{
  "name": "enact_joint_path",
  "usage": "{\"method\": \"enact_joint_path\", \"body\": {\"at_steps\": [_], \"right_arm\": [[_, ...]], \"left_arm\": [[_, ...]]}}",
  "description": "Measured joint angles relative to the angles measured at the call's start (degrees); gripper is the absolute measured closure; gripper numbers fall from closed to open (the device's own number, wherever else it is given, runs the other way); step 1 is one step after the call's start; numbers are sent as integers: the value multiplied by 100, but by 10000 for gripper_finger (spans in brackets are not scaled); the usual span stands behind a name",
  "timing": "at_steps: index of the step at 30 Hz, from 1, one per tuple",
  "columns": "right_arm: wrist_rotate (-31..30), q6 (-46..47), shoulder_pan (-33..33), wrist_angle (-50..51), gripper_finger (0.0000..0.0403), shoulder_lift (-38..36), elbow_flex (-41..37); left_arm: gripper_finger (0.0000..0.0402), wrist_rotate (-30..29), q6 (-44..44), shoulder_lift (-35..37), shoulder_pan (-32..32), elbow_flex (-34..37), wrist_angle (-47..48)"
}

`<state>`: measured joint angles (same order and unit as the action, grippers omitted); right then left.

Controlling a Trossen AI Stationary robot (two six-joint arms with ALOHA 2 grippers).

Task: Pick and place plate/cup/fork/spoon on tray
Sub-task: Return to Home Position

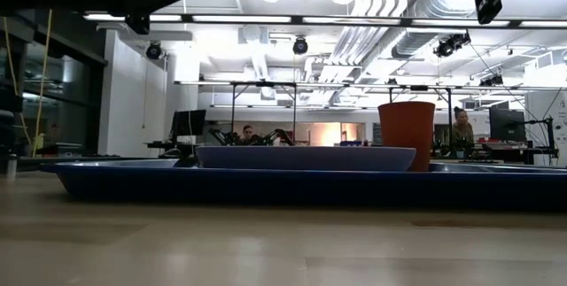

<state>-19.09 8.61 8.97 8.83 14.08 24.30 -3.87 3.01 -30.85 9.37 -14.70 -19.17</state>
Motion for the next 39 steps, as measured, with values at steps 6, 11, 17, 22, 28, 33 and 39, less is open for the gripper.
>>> {"method": "enact_joint_path", "body": {"at_steps": [6, 11, 17, 22, 28, 33, 39], "right_arm": [[-15, -93, 0, -3, 402, -454, -274], [20, 161, 0, 376, 402, -659, -272], [-34, 323, 0, 608, 403, -712, -272], [-37, 336, 0, 606, 403, -707, -272], [4, 489, 0, 789, 403, -707, -263], [4, 816, 0, 1090, 403, -749, -263], [-9, 611, 0, 1022, 403, -915, -263]], "left_arm": [[402, 775, -138, 169, -2, 0, 129], [402, 749, -297, 798, 0, 233, 384], [402, 733, -847, 1710, -10, 1308, -296], [402, 731, -948, 2061, -244, 1390, 128], [402, 662, -642, 2154, -653, 1402, 272], [402, 567, -686, 2155, -734, 1403, 270], [402, 561, -735, 2151, -732, 1403, 324]]}}
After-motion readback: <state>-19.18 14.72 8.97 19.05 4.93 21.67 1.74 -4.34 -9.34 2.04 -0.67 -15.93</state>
